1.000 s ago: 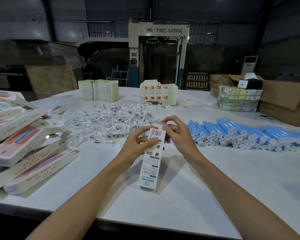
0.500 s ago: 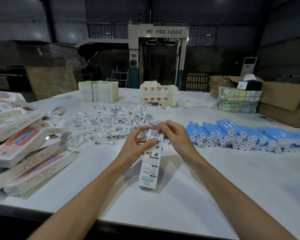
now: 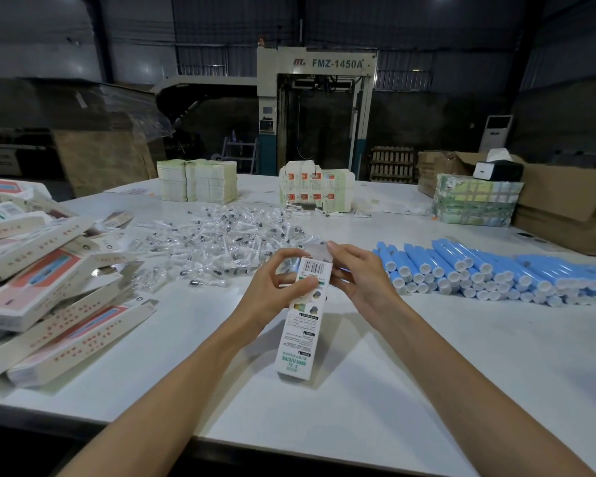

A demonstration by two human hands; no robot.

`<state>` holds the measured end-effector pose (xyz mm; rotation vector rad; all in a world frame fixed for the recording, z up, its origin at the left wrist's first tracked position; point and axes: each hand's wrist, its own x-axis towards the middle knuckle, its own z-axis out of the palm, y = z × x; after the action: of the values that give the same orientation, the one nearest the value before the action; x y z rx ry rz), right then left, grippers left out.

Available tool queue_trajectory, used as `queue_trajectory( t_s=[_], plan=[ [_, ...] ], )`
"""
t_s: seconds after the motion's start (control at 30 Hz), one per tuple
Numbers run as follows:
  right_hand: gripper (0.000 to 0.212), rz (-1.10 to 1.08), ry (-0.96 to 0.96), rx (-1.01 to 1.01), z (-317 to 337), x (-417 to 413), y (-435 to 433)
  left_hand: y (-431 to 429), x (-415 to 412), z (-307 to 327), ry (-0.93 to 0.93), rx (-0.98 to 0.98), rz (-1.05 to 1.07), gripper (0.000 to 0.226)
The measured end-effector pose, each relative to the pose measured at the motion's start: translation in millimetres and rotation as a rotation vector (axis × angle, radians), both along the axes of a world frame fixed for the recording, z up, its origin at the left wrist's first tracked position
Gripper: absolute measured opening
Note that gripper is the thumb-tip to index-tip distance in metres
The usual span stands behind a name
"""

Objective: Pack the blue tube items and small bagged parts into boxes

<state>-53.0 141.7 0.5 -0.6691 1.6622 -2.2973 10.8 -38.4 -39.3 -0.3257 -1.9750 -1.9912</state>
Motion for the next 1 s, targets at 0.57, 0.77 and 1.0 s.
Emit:
queue_trajectory(
  t_s=[0.57,0.77,1.0],
  plan=[
    [0.014,0.027,-0.035,0.045,-2,-13,3,-1,3,0,-0.004,-0.005,-0.073,0.053],
    [0.018,0.078,0.032,0.083,-3,-16,8,0,2,0,0.013,-0.008,-0.064,0.057],
    [0.023,0.041,0.258,0.179,-13,-11,1,-4,-3,-2,0.046,0.02,0.06,0.047]
  ],
)
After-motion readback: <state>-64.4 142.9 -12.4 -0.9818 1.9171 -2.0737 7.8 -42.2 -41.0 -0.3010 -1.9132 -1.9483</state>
